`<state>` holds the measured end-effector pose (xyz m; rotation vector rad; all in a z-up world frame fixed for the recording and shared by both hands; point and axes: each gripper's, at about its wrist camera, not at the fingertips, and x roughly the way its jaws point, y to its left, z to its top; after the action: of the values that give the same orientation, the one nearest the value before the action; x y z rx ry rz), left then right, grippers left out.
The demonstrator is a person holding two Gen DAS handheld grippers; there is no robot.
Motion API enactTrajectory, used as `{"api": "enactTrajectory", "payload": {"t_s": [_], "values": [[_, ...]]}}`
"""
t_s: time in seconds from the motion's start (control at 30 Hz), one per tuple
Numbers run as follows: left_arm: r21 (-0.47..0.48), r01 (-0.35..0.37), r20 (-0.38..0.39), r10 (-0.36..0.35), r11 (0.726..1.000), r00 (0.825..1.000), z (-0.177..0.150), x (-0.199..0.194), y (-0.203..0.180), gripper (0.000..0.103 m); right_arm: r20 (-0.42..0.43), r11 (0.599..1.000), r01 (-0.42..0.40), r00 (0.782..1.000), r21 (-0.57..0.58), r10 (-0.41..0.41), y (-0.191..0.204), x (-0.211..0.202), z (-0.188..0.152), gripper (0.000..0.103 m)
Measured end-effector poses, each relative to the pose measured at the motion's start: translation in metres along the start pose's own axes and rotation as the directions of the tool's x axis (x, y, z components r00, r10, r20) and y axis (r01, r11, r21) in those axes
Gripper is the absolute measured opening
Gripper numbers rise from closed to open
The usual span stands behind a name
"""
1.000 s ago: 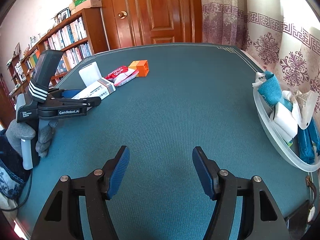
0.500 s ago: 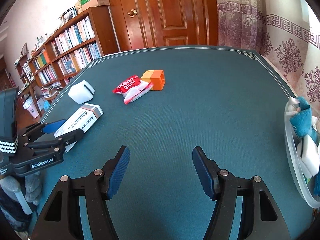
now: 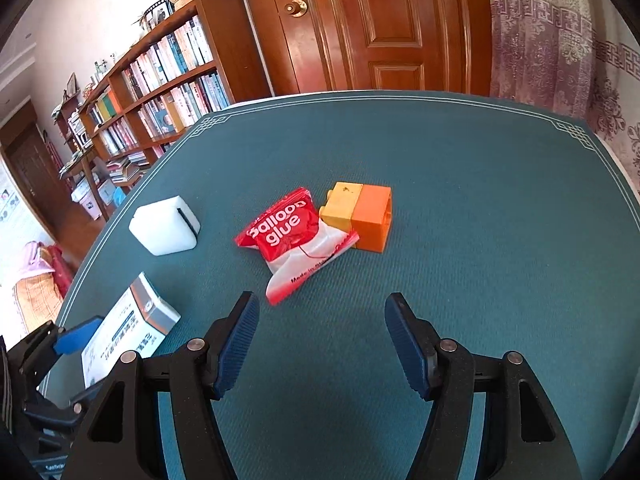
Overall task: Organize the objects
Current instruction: 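Lift the medicine box with the left gripper while the right grasps the red glue packet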
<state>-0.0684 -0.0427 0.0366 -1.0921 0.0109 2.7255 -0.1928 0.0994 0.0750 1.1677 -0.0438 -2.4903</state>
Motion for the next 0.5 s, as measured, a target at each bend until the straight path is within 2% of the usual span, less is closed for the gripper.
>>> {"api": "enactTrajectory", "payload": {"t_s": [0.23,0.5], "values": [[-0.033,0.002,-0.008,-0.002,0.999,1.0,-0.001,0.003,0.005,0.067,0.01,0.998,0.013,1.0,-0.059,-0.013,0.006,0.025,0.029,0.081],[-0.059,-0.005,-0.014,0.004,0.998,1.0,-0.001,0.004,0.008,0.068,-0.013,0.981,0.021,1.0,-0.192,-0.024,0.027,0.042,0.035,0.082]]}}
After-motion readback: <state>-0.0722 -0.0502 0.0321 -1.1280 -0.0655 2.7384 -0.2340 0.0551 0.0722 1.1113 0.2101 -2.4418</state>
